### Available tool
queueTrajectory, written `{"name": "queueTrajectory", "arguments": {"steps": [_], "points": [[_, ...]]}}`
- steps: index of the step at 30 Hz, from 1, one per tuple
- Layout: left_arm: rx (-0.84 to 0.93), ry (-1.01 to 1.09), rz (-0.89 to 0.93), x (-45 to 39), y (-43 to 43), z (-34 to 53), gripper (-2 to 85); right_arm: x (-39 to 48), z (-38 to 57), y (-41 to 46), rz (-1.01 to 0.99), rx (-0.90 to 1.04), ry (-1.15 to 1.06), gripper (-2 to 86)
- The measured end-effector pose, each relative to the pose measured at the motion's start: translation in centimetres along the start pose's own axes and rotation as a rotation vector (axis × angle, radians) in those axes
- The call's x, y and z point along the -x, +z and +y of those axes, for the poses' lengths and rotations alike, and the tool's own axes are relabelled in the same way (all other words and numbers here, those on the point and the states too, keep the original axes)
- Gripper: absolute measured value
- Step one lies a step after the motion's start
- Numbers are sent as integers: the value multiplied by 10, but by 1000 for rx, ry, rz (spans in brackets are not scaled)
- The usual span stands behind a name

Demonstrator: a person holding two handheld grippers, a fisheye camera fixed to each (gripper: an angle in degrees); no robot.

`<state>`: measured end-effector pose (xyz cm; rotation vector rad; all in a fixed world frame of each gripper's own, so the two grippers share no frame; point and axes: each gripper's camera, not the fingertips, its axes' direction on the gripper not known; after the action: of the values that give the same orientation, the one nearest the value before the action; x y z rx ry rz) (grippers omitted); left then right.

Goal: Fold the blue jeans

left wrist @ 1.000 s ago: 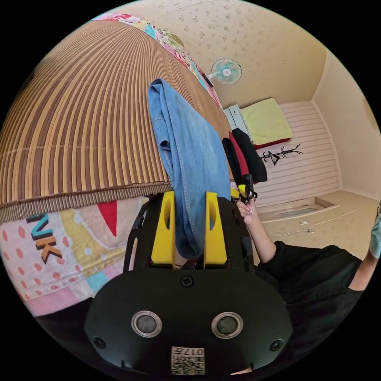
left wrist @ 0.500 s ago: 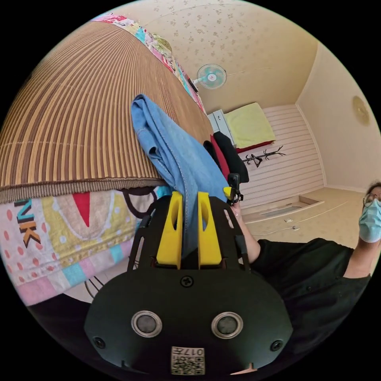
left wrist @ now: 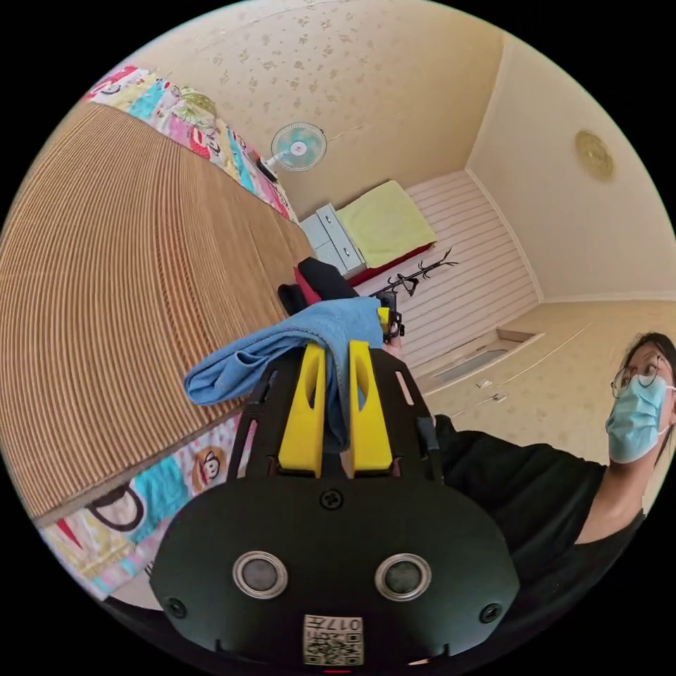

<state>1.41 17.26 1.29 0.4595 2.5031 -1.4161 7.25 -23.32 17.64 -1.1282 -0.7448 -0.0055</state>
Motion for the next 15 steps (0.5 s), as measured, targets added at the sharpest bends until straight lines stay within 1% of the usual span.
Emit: {"name": "queueTrajectory", "arguments": {"steps": [3,5,6,8,9,10,11,12,13,14,15], "points": [[-20,103,79,-41,42,-47,55,66,-59,-63,66,-15,-101,50],[-10,190,108,-83,87,-83,55,128,-98,-121,163,-29,-183,52],[-10,218,113,-94,100,-92,55,144,-105,-136,201,-38,-206,52],[14,314,159,-128,160,-125,55,197,-119,-198,320,-105,-265,54],[25,316,174,-132,177,-133,55,204,-121,-214,327,-118,-261,55],[49,296,195,-136,212,-144,56,210,-121,-247,324,-154,-212,56],[84,274,206,-137,249,-150,59,204,-115,-279,304,-205,-111,57],[109,266,205,-136,269,-151,60,196,-110,-294,292,-231,-44,57],[173,260,187,-132,309,-150,66,178,-94,-322,293,-292,83,56],[239,269,140,-125,349,-142,75,158,-72,-344,350,-344,194,56],[271,273,111,-120,368,-135,81,145,-59,-353,397,-357,256,55]]}}
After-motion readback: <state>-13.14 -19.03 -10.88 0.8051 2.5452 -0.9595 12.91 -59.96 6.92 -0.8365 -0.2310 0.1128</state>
